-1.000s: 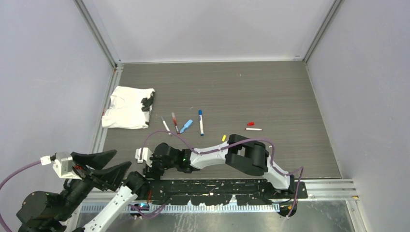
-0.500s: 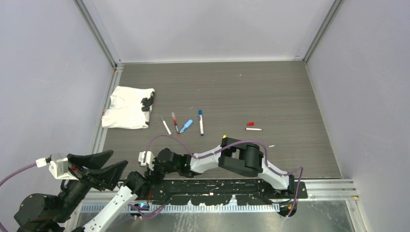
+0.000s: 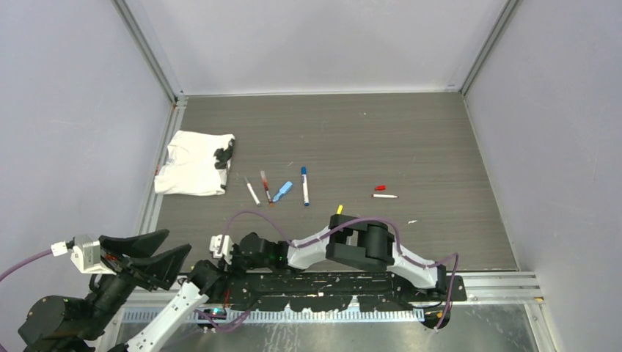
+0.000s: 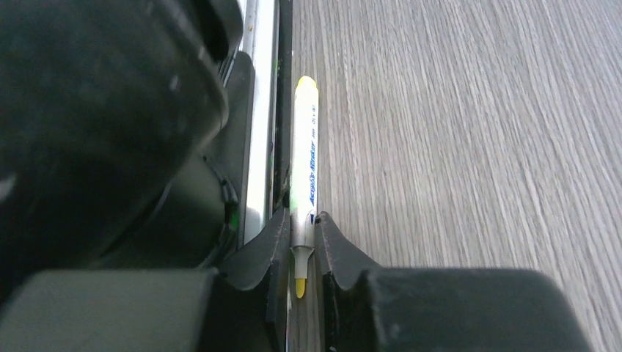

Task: Insert the pens into the pen caps
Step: Move the pen to the center of the board, then pick up the pen from the center of the board.

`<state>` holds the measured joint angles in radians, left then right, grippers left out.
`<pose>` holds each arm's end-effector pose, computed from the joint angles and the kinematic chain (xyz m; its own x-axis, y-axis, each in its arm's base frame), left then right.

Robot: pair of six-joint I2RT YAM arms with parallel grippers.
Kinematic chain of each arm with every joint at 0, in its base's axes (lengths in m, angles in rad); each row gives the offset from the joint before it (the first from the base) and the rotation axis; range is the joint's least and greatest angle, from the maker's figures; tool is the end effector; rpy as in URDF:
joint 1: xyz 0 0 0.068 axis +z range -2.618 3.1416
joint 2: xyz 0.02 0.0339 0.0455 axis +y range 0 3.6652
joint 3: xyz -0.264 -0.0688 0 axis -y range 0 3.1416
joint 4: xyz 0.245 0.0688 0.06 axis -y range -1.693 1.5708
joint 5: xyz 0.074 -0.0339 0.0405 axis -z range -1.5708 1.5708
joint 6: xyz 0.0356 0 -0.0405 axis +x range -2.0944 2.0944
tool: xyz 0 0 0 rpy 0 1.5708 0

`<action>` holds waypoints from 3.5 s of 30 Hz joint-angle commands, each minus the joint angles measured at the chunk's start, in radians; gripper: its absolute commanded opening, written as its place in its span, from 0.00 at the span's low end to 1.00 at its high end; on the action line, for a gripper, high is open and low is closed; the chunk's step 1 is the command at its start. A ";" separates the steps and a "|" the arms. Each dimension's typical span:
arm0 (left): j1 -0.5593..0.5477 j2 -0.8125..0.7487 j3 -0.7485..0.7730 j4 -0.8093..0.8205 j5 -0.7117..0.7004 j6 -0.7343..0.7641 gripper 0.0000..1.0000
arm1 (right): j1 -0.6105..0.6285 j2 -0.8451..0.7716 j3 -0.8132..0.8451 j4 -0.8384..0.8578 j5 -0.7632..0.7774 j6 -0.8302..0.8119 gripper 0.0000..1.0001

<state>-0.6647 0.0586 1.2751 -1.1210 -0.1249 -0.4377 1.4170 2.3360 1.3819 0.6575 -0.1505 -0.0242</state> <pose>-0.0807 0.0689 0.3900 -0.1501 -0.4167 -0.8966 0.4977 0.7517 -0.4327 0.0710 0.4929 0.1068 -0.0206 -0.2890 -0.9571 -0.9998 0.0028 0.0207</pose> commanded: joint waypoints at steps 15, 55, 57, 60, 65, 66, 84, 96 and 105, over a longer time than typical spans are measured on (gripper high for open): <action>-0.006 -0.045 -0.179 0.070 0.067 -0.079 0.81 | -0.254 -0.526 -0.443 -0.652 -0.190 -0.355 0.01; -0.329 1.135 -0.472 0.617 0.164 0.409 0.82 | -1.203 -1.035 -0.239 -1.292 -1.026 -0.213 0.80; -0.340 1.248 -0.451 0.640 0.137 0.470 0.79 | -1.253 -1.059 -0.348 -1.072 -1.085 -0.059 0.80; -0.346 1.385 -0.367 0.588 0.093 0.510 0.70 | -1.297 -1.104 -0.435 -0.919 -1.107 0.068 0.81; -0.371 1.509 -0.300 0.553 0.055 0.521 0.65 | -1.303 -1.110 -0.423 -0.967 -1.123 0.033 0.81; -0.374 1.524 -0.294 0.546 0.044 0.522 0.65 | -1.302 -1.112 -0.420 -0.976 -1.127 0.030 0.81; -0.376 1.752 -0.200 0.399 0.117 0.568 0.01 | -1.313 -1.119 -0.408 -1.027 -1.130 -0.013 0.81; -0.370 1.312 -0.314 0.773 0.086 0.351 0.01 | -1.314 -1.190 -0.379 -1.251 -0.997 -0.335 0.81; -0.355 0.928 -0.797 1.590 -0.036 -0.061 0.01 | -1.253 -1.145 -0.578 -0.598 -1.107 0.334 0.85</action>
<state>-1.0264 1.0420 0.5953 0.0505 -0.0704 -0.2806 0.1204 1.1633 0.8772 -0.3748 -1.2247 -0.1127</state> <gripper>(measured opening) 0.056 0.823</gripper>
